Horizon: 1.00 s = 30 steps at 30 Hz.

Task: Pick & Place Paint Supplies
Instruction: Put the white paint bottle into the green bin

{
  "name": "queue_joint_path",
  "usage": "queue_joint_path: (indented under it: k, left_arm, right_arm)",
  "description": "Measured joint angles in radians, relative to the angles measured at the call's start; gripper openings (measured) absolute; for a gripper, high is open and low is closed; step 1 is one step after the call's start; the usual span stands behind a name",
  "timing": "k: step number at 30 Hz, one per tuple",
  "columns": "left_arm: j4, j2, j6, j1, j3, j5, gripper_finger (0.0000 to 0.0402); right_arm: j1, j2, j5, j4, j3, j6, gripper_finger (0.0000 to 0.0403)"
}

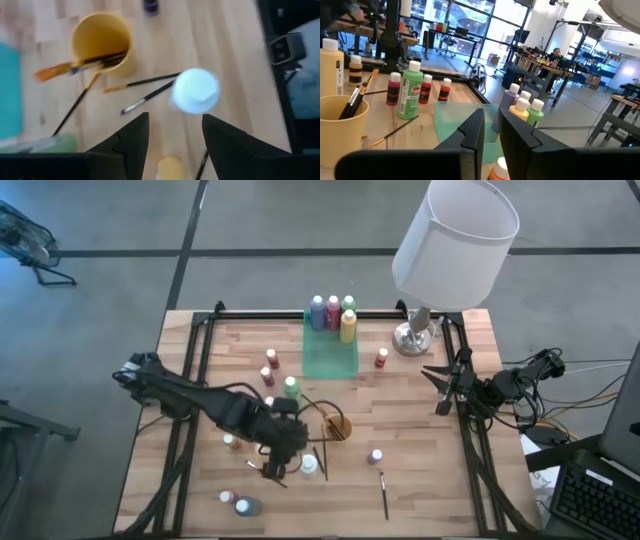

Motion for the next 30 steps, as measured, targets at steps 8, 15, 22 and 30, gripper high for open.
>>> queue_joint_path:
  k: [8,15,22,30]
  left_arm:
    - [0.061,0.000,-0.002,-0.028,-0.053,0.010,0.0188]
    - [0.156,0.000,-0.009,-0.028,-0.117,0.044,0.0188]
    - [0.238,0.000,-0.009,-0.028,-0.160,0.065,0.0188]
    - [0.288,0.000,-0.006,-0.028,-0.179,0.064,0.0188]
  right_arm:
    - [0.000,0.000,0.000,0.000,0.000,0.000,0.0044]
    - [0.000,0.000,0.000,0.000,0.000,0.000,0.0062]
    - [0.000,0.000,0.000,0.000,0.000,0.000,0.0085]
    - [0.000,0.000,0.000,0.000,0.000,0.000,0.0106]
